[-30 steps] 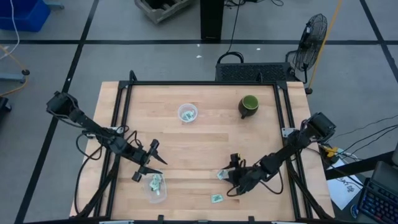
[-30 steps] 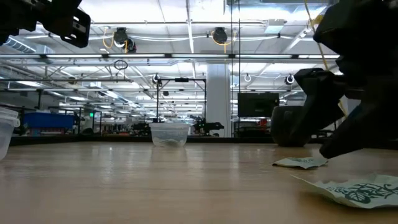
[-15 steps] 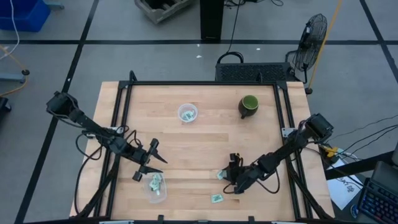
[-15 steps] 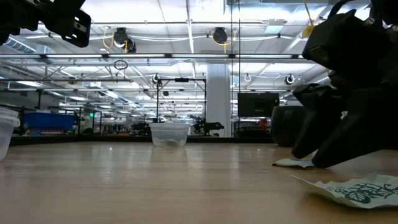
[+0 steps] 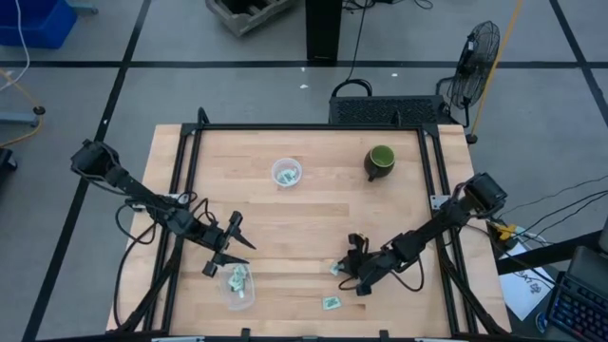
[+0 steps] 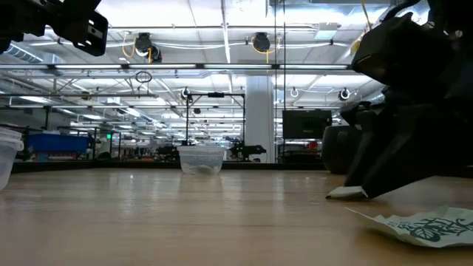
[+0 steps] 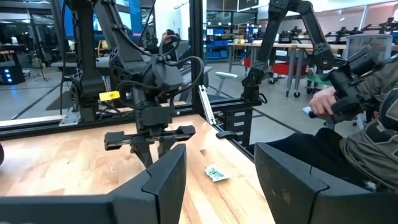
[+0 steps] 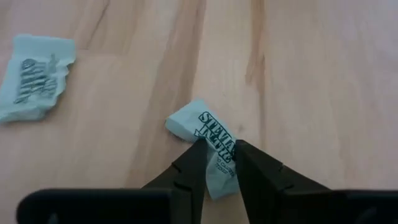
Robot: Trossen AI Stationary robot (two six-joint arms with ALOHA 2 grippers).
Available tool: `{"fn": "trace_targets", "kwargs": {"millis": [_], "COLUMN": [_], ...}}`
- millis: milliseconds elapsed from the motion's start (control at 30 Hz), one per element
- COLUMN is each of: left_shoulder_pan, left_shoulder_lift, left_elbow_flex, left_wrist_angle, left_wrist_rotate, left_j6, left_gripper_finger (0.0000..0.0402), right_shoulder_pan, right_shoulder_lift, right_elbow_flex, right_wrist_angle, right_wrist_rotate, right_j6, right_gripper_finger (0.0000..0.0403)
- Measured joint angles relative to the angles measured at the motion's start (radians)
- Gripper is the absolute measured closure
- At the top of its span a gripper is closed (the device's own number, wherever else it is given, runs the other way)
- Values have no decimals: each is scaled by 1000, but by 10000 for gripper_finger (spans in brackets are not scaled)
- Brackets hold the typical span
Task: Pick and place Stevia / Truvia into bins
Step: Put the stevia packet into the transparent circle container
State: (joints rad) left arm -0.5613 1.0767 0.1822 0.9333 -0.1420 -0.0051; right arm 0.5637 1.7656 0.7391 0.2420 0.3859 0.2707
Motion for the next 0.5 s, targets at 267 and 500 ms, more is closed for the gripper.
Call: {"fn": "trace_targets", "kwargs": {"millis": [267, 500], "left_shoulder_pan": [0, 0], "left_shoulder_lift": [0, 0], "left_elbow_flex": [0, 0], "left_wrist_angle": [0, -1], "left_wrist_rotate": [0, 0], "left_j6": [0, 1], "left_gripper_finger": [206, 206], "right_shoulder_pan": [-69, -197], "right_shoulder_lift": [-3, -5], "right_elbow_flex": [0, 0], "right_wrist_angle": [134, 337], "right_wrist_rotate": [5, -3], "right_j6": [-134, -255], "right_gripper_finger": [336, 340]}}
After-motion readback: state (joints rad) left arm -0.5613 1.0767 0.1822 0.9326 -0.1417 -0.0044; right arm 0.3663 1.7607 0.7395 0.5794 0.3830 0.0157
